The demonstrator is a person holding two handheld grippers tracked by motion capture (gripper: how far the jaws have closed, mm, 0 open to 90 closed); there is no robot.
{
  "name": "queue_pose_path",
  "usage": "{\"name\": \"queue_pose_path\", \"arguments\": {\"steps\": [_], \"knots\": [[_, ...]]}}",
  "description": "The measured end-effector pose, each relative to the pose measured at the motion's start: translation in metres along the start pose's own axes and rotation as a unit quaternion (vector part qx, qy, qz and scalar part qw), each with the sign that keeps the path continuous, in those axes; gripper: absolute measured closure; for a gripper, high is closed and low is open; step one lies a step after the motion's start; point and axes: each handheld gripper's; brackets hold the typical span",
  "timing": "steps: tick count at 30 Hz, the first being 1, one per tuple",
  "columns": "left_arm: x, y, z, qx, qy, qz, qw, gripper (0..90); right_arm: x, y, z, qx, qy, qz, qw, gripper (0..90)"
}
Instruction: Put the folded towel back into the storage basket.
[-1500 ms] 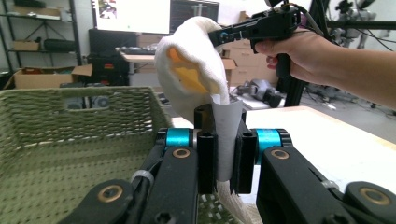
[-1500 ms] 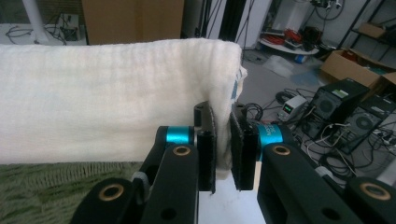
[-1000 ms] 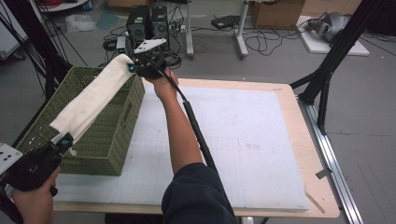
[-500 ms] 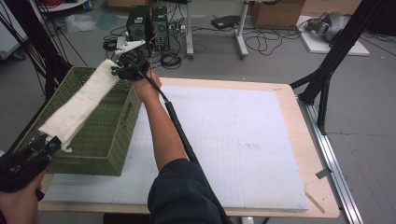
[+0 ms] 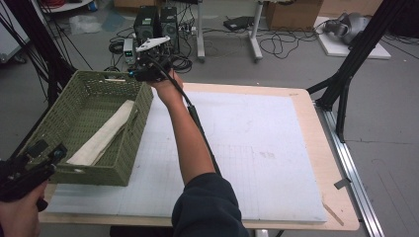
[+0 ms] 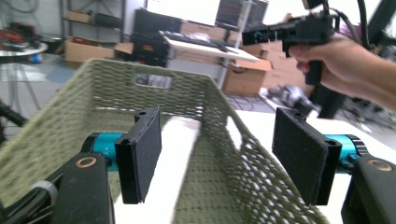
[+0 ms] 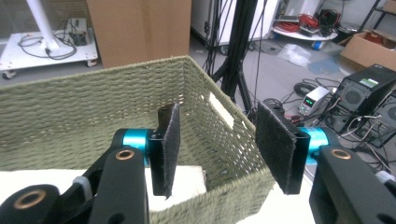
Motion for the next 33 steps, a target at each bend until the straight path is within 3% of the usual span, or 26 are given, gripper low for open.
{"name": "queue_pose_path", "arguments": {"steps": [8,13,16,20,22,33], "knots": [[0.000,0.020,-0.016,0.027,-0.016,-0.019,0.9993,18.0,0.005,0.008,0.042,-0.003,-0.004,-0.016,0.9999,30.7],[-0.001,0.034,-0.026,0.066,-0.021,-0.025,0.9972,17.3,0.018,0.017,0.074,0.008,-0.010,-0.033,0.9994,20.8],[0.000,0.045,-0.034,0.084,-0.024,-0.033,0.9956,17.4,0.025,0.021,0.093,0.012,-0.018,-0.031,0.9993,20.1],[0.003,0.059,-0.046,0.116,-0.030,-0.035,0.9922,17.4,0.033,0.027,0.122,0.018,-0.016,-0.034,0.9991,19.7],[0.005,0.067,-0.053,0.128,-0.035,-0.047,0.9901,17.5,0.037,0.030,0.138,0.025,-0.020,-0.034,0.9989,19.6],[0.018,0.105,-0.084,0.192,-0.051,-0.057,0.9783,17.6,0.075,0.044,0.228,0.084,-0.005,-0.057,0.9948,19.5]]}}
Point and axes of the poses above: each handheld gripper's, and its own axes: z roughly backward along the jaws, x roughly out of its underside, y roughly to its right, and after that the axes turned 7 degrees about y, right-handed
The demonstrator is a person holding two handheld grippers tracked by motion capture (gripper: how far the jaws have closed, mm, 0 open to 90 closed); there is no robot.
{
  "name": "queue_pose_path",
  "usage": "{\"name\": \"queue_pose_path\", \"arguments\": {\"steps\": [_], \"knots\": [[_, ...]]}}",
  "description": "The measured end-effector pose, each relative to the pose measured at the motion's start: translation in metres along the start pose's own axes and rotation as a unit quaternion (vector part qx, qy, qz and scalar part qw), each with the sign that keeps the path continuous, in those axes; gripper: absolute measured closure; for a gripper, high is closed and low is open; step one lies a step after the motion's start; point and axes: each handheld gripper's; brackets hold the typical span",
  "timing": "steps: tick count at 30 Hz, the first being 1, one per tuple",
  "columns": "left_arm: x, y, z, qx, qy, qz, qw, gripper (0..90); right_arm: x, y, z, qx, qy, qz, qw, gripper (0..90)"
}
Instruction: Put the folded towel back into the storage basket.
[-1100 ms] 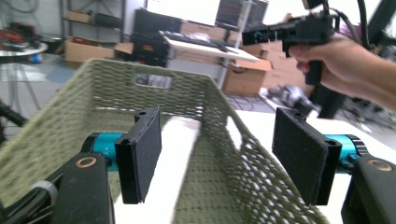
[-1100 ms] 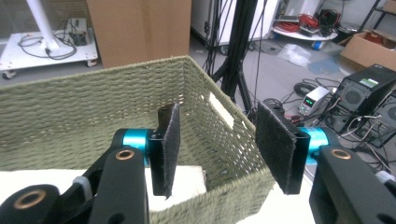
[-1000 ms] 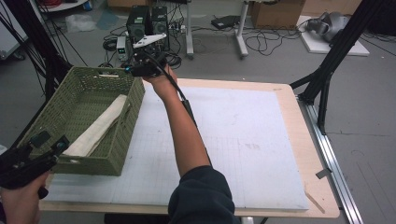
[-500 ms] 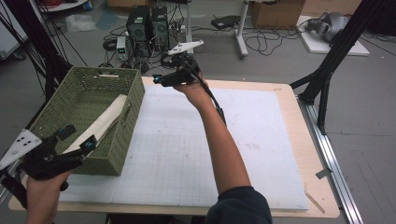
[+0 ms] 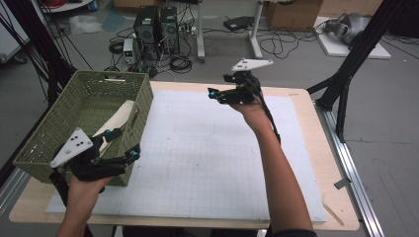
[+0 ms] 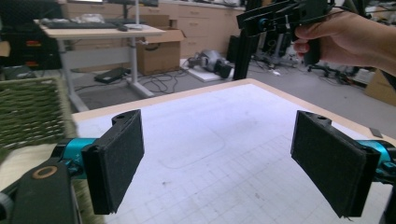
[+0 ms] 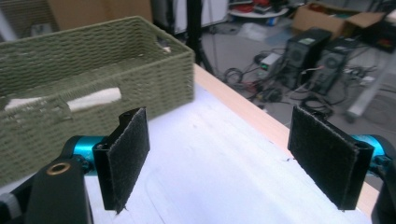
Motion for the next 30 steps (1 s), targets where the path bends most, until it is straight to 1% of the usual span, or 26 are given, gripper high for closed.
{"name": "queue_pose_path", "arguments": {"steps": [3,5,7,8,10,13,16,18,20,22,24,25,26,28,29,30], "knots": [[0.002,0.004,-0.011,0.014,-0.006,-0.003,0.9999,17.6,0.012,0.005,0.023,0.019,0.007,0.000,0.9998,19.5],[0.003,0.007,-0.017,0.020,-0.007,-0.004,0.9998,17.7,0.020,0.008,0.035,0.029,0.012,-0.006,0.9995,19.5],[0.004,0.011,-0.024,0.032,-0.010,-0.006,0.9994,17.8,0.031,0.011,0.050,0.041,0.012,-0.010,0.9990,19.4],[0.005,0.013,-0.027,0.038,-0.009,-0.005,0.9992,17.8,0.035,0.012,0.056,0.049,0.006,-0.011,0.9987,19.4],[0.006,0.016,-0.034,0.052,-0.010,-0.003,0.9986,17.9,0.044,0.013,0.069,0.065,0.008,-0.009,0.9978,19.4],[0.010,0.018,-0.043,0.074,-0.011,0.000,0.9972,18.2,0.060,0.011,0.089,0.095,0.012,-0.007,0.9954,18.2],[0.017,0.018,-0.051,0.085,-0.018,0.011,0.9962,18.4,0.079,0.008,0.108,0.114,0.012,-0.015,0.9933,17.4],[0.020,0.019,-0.055,0.093,-0.017,0.016,0.9954,19.3,0.093,0.004,0.121,0.129,0.018,-0.013,0.9914,17.3],[0.024,0.020,-0.059,0.097,-0.018,0.019,0.9949,19.5,0.108,0.002,0.132,0.138,0.021,-0.017,0.9901,17.2],[0.029,0.022,-0.064,0.099,-0.020,0.020,0.9946,19.1,0.121,-0.001,0.141,0.150,0.017,-0.020,0.9883,15.7],[0.035,0.024,-0.069,0.101,-0.026,0.020,0.9943,18.0,0.133,-0.004,0.148,0.156,0.014,-0.025,0.9874,15.8],[0.039,0.024,-0.071,0.100,-0.029,0.019,0.9944,17.7,0.138,-0.006,0.152,0.160,0.010,-0.027,0.9866,15.8],[0.042,0.025,-0.072,0.098,-0.031,0.019,0.9945,17.2,0.142,-0.007,0.155,0.165,0.009,-0.025,0.9860,15.8],[0.049,0.026,-0.075,0.090,-0.028,0.014,0.9954,17.3,0.151,-0.012,0.161,0.173,0.013,-0.024,0.9845,15.7],[0.052,0.027,-0.076,0.087,-0.028,0.010,0.9957,17.3,0.154,-0.015,0.164,0.175,0.012,-0.026,0.9842,15.7],[0.055,0.028,-0.077,0.084,-0.027,0.005,0.9961,17.3,0.158,-0.017,0.166,0.179,0.010,-0.022,0.9836,15.7]]}}
Point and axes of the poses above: each handheld gripper's, and its own axes: z roughly backward along the jaws, x roughly out of its underside, y roughly to its right, and after that the axes turned 7 degrees about y, right-handed
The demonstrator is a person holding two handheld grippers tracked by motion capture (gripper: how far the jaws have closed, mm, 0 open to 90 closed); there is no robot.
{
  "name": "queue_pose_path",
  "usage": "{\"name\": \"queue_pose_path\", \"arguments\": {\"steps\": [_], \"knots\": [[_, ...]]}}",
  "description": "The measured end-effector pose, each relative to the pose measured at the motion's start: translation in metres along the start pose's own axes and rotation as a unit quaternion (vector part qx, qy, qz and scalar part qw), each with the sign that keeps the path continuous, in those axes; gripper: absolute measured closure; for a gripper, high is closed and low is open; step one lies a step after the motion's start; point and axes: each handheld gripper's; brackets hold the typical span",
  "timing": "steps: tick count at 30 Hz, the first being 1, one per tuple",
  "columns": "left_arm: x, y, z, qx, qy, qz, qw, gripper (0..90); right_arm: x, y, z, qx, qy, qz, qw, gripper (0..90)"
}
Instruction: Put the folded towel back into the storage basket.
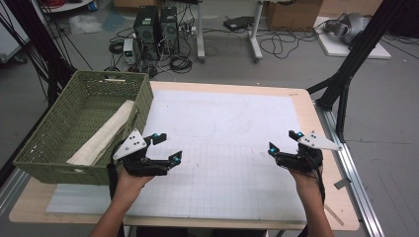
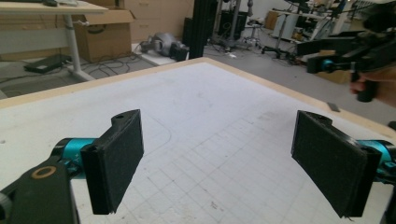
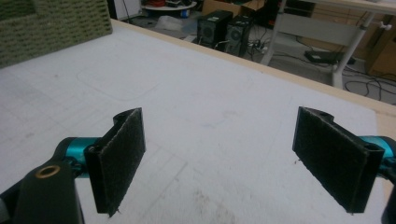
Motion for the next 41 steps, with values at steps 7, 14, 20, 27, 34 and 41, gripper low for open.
{"name": "queue_pose_path", "arguments": {"steps": [7,14,20,27,34,41], "knots": [[0.013,0.000,-0.002,-0.018,0.007,-0.015,0.9997,17.8,0.023,-0.008,0.019,0.010,0.015,-0.003,0.9998,15.7],[0.018,-0.002,0.001,-0.019,0.009,-0.007,0.9998,17.9,0.035,-0.004,0.022,0.022,0.002,-0.012,0.9997,15.7],[0.020,0.002,0.001,-0.013,0.006,-0.009,0.9999,18.1,0.033,-0.005,0.020,0.022,0.005,-0.007,0.9997,15.7],[0.021,0.003,0.000,-0.010,0.004,-0.009,0.9999,18.1,0.033,-0.005,0.019,0.020,0.001,-0.009,0.9998,15.7],[0.022,0.004,-0.001,-0.010,0.002,-0.010,0.9999,18.2,0.033,-0.005,0.019,0.019,-0.001,-0.007,0.9998,15.7],[0.023,0.004,-0.001,-0.012,0.002,-0.010,0.9999,18.1,0.031,-0.004,0.021,0.021,0.003,-0.008,0.9997,15.7]]}}
Point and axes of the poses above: each handheld gripper's, and its own axes: z roughly backward along the jaws, x roughly out of its underside, y roughly to its right, and after that the axes turned 7 degrees about y, right-handed
